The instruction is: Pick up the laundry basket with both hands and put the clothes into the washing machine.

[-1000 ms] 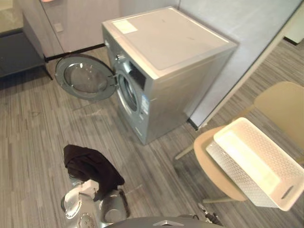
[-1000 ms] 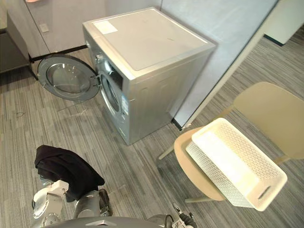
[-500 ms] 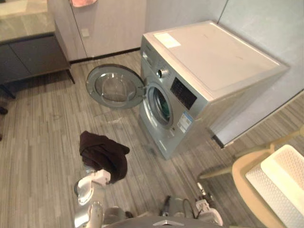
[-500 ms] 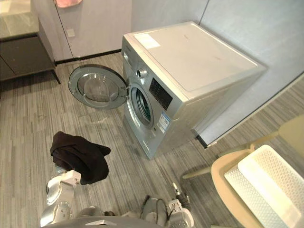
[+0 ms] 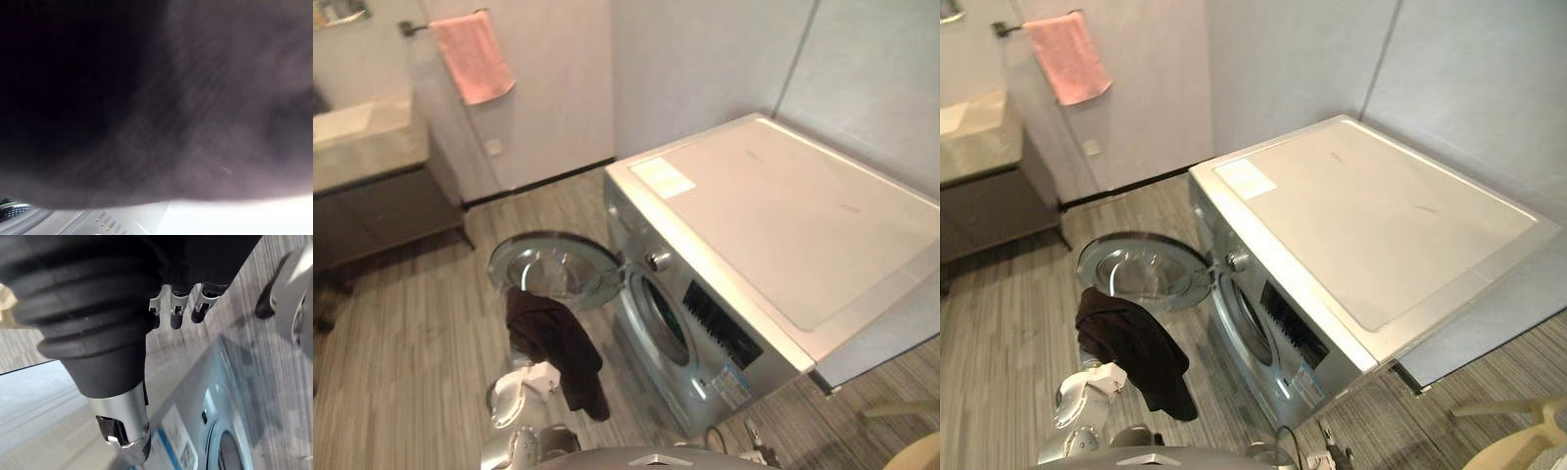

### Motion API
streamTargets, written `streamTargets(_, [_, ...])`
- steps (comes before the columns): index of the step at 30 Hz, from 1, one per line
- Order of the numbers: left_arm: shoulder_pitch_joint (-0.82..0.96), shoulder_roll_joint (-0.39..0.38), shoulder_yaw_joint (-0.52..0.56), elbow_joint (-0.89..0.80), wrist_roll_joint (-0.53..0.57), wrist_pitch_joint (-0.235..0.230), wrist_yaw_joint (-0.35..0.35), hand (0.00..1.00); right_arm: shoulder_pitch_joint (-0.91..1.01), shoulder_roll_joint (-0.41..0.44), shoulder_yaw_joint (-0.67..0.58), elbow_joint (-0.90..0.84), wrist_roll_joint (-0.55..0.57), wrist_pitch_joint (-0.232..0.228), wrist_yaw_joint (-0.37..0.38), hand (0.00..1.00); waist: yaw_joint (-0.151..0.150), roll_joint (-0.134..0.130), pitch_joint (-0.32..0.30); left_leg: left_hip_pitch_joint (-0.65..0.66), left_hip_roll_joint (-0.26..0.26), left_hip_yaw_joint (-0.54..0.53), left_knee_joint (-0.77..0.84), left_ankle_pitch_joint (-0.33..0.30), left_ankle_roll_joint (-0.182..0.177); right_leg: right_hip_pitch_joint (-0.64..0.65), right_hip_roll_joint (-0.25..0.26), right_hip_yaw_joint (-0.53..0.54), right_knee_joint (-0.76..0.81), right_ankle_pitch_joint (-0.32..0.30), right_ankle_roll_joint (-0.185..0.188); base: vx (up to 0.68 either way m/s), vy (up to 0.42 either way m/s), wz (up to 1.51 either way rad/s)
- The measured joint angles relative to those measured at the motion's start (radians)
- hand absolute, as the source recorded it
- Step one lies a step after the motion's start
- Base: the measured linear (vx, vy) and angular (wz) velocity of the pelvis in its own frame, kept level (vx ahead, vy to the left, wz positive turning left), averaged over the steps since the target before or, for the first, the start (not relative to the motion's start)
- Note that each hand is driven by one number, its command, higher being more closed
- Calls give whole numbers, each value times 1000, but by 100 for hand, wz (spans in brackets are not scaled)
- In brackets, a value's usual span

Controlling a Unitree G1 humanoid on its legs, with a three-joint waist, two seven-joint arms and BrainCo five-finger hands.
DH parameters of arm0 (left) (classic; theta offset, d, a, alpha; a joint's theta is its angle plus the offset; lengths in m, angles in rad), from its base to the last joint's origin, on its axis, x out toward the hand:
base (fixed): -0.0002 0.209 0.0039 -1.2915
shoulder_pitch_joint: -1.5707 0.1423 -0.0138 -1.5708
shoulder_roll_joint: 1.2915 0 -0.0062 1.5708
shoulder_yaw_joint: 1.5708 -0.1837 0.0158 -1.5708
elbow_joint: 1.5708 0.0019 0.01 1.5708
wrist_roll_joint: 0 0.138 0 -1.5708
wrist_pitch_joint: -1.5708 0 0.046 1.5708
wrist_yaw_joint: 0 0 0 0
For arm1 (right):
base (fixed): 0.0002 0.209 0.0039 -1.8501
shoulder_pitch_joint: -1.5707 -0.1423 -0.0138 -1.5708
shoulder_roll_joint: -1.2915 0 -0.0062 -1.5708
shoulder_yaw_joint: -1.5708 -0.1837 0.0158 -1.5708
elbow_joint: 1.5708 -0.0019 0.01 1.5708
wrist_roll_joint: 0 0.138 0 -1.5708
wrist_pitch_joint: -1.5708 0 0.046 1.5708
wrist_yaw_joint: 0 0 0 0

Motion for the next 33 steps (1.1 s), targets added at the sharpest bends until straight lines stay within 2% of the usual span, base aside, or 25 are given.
streamTargets(1, [8, -1, 7, -5, 0, 0, 3, 100, -7, 2, 12, -4, 0, 1, -2, 0, 11, -6, 0, -26, 27, 0, -74, -11, 3, 16, -7, 43, -9, -1, 7, 356, 171, -150])
streamTargets(3, [37, -3, 36, -29, 0, 0, 12, 100, -22, 0, 57, -10, -4, 4, -11, 0, 18, -33, -1, -30, 42, -32, -319, -20, 0, 26, -36, 149, -9, -18, 37, 379, 302, -156])
streamTargets(4, [56, -5, 39, -46, 1, -1, 15, 100, -25, -1, 72, -25, -10, 4, -10, 0, 23, -36, -1, 5, 35, -115, -524, -13, -6, 19, -45, 227, 6, -32, 55, 330, 374, -209])
streamTargets(5, [77, -8, 38, -71, 3, -3, 17, 100, -19, -1, 85, -29, -21, -2, -8, 0, 37, -42, -10, 42, 13, -247, -679, 10, -7, -10, -55, 315, 34, -75, 104, 305, 469, -204])
streamTargets(6, [80, -9, 39, -72, 5, -7, 17, 100, -21, -1, 85, -30, -22, -5, -7, 0, 46, -37, -16, 57, 3, -322, -723, 26, -15, -32, -54, 355, 60, -100, 131, 302, 540, -190])
streamTargets(7, [85, -10, 28, -68, 5, -3, 17, 100, -23, -2, 83, -29, -23, -9, -8, 0, 43, -17, -33, 73, -15, -422, -758, 111, -58, -55, -51, 411, 107, -151, 160, 357, 647, -134])
streamTargets(8, [86, -11, 32, -66, 5, 2, 19, 100, -19, -3, 83, -15, -30, -5, -7, 0, 19, -28, -49, 100, -28, -419, -729, -14, -211, -57, -75, 445, 139, -186, 200, 308, 523, -95])
streamTargets(9, [85, -11, 32, -66, 5, 2, 18, 100, -15, -3, 84, -6, -36, 1, -6, 0, 6, -36, -50, 106, -38, -395, -722, -71, -221, -58, -95, 452, 145, -194, 213, 262, 490, -52])
streamTargets(10, [65, -5, 46, -56, 5, 2, 18, 100, -13, -4, 92, 33, -50, 17, 5, 0, 2, -84, -48, 99, -75, -351, -680, -111, -209, -61, -143, 476, 144, -184, 223, 198, 462, -48])
streamTargets(11, [61, -3, 45, -50, 5, 2, 19, 100, -9, -3, 89, 48, -53, 22, 11, 0, 10, -106, -56, 99, -94, -314, -653, -128, -190, -60, -170, 489, 120, -132, 235, 168, 450, -53])
streamTargets(12, [60, -2, 38, -50, 6, 2, 18, 100, -8, -3, 82, 51, -53, 21, 12, 0, 10, -108, -58, 102, -99, -298, -648, -137, -180, -59, -182, 492, 105, -103, 241, 117, 399, -57])
streamTargets(14, [34, 4, 15, -51, 7, 2, 15, 100, -1, -1, 49, 67, -48, 23, 26, 0, 5, -103, -62, 107, -127, -222, -663, -156, -145, -91, -233, 509, 68, -4, 270, 62, 327, -57])
streamTargets(15, [29, 8, 10, -51, 7, 1, 15, 100, -1, 0, 41, 78, -48, 23, 31, 0, 6, -99, -65, 107, -134, -198, -671, -158, -139, -110, -244, 524, 65, 19, 277, 15, 270, -85])
streamTargets(16, [21, 20, -2, -50, 7, 1, 14, 100, 1, 0, 29, 97, -48, 28, 38, 0, 6, -94, -71, 110, -139, -145, -685, -156, -124, -150, -259, 544, 57, 73, 283, -31, 275, -113])
streamTargets(18, [18, 19, -4, -47, 9, 0, 9, 100, 13, 0, 6, 93, -49, 31, 48, 0, 5, -69, -70, 131, -139, -53, -726, -144, -102, -215, -276, 523, 41, 167, 272, -43, 240, -131])
streamTargets(19, [14, 16, -4, -34, 9, -3, 9, 100, 17, -6, -9, 94, -49, 32, 49, 0, 8, -50, -70, 153, -127, 8, -760, -133, -85, -254, -278, 447, 24, 237, 251, -22, 138, -150])
streamTargets(20, [13, 14, 3, -19, 9, -5, 10, 100, 12, -9, -10, 93, -49, 31, 49, 0, 9, -31, -63, 182, -112, 78, -795, -122, -75, -296, -277, 324, 56, 243, 229, -41, 106, -166])
streamTargets(22, [19, 11, 10, -9, 8, -5, 10, 100, 17, -7, -8, 94, -52, 31, 49, 0, 2, -44, -62, 226, -105, 147, -832, -112, -75, -335, -267, 145, 204, 146, 207, -44, 11, -117])
streamTargets(23, [25, 6, 10, -6, 7, -5, 10, 100, 17, -7, -1, 100, -57, 32, 49, 0, 0, -52, -62, 252, -103, 183, -844, -111, -76, -344, -264, 50, 274, 75, 187, -22, -63, -111])
streamTargets(24, [29, -2, 5, 6, 6, -5, 7, 100, 17, -7, 6, 101, -60, 32, 50, 0, 1, -56, -63, 273, -100, 229, -847, -112, -77, -345, -259, -38, 304, 15, 179, -4, -110, -134])
streamTargets(25, [28, -2, -2, 14, 5, -2, -3, 100, 21, -7, 8, 104, -61, 32, 52, 0, 4, -68, -67, 286, -97, 263, -849, -119, -89, -341, -254, -72, 262, -4, 177, 2, -116, -114])
streamTargets(26, [28, -1, -2, 17, 5, -1, -6, 100, 22, -10, 8, 105, -61, 32, 52, 0, 4, -63, -67, 287, -94, 278, -853, -119, -93, -334, -247, -88, 228, -8, 173, 10, -120, -82])
streamTargets(27, [22, 0, -13, 28, 5, 5, -19, 100, 22, -21, 6, 105, -61, 32, 52, 0, -6, -46, -63, 292, -85, 284, -885, -104, -90, -323, -219, -97, 169, 10, 166, 6, -118, -45])
streamTargets(28, [22, 0, -16, 30, 5, 11, -32, 100, 29, -23, 5, 103, -62, 32, 52, 0, -7, -42, -68, 306, -87, 296, -936, -72, -80, -318, -197, -90, 132, 30, 163, 15, -115, -33])
streamTargets(33, [-6, 0, -11, 79, 2, 12, -42, 100, 26, -39, 28, 102, -123, 36, 56, 0, 6, -35, -74, 341, -102, 297, -1052, 21, -68, -290, -162, -85, 33, 88, 151, 2, -61, -10])
